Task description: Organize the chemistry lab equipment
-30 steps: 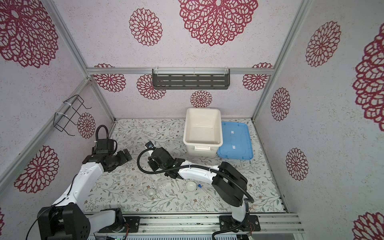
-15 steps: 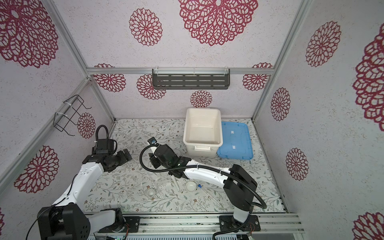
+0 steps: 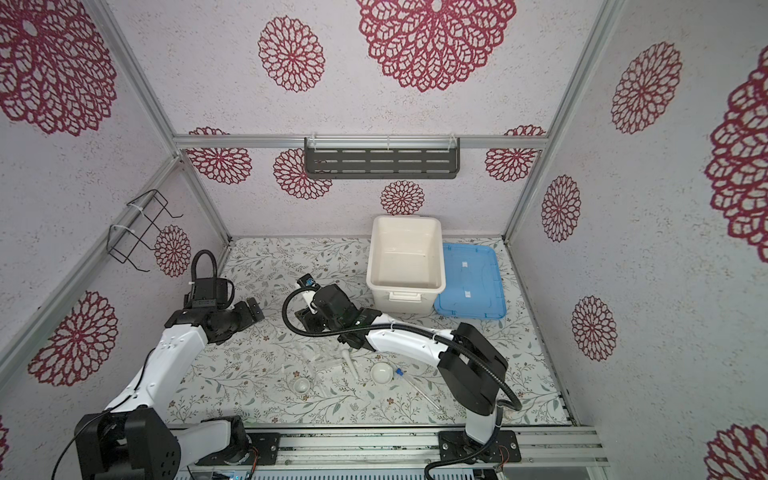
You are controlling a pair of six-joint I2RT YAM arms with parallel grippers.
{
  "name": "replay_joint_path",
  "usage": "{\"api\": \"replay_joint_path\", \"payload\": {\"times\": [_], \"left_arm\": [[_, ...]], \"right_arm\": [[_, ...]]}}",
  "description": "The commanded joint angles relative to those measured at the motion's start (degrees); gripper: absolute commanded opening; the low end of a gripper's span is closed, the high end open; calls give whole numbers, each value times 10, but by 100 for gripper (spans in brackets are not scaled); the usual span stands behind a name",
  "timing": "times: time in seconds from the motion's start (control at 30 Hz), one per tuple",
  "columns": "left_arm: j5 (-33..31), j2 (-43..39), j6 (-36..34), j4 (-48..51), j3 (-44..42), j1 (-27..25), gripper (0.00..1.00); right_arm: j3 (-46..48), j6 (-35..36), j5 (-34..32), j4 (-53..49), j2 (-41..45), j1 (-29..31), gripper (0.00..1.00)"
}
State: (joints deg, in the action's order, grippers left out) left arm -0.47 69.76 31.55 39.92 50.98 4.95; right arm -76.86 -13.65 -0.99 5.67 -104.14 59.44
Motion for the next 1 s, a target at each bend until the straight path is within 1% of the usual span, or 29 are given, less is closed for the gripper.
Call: {"api": "replay_joint_path", "payload": {"times": [0.0, 0.2, 0.53, 0.6, 0.67, 0.97], "left_arm": [[3, -4, 2, -4, 3, -3, 97], [3, -3, 0, -5, 4, -3, 97], [4, -1, 0, -4, 4, -2, 97], [5, -1, 0, -4, 4, -2, 97], [4, -1, 0, -4, 4, -2, 97], [3, -1, 0, -3, 4, -2, 97]], "right_arm": [[-23, 1, 14, -8, -7, 0, 47], [-31, 1, 3, -20, -20, -2, 40], [-42, -2, 14, -9, -26, -15, 36], [-42, -1, 17, -8, -25, -15, 31], [-39, 0, 18, -5, -24, -16, 30], [-13, 0, 21, 17, -6, -15, 30]]}}
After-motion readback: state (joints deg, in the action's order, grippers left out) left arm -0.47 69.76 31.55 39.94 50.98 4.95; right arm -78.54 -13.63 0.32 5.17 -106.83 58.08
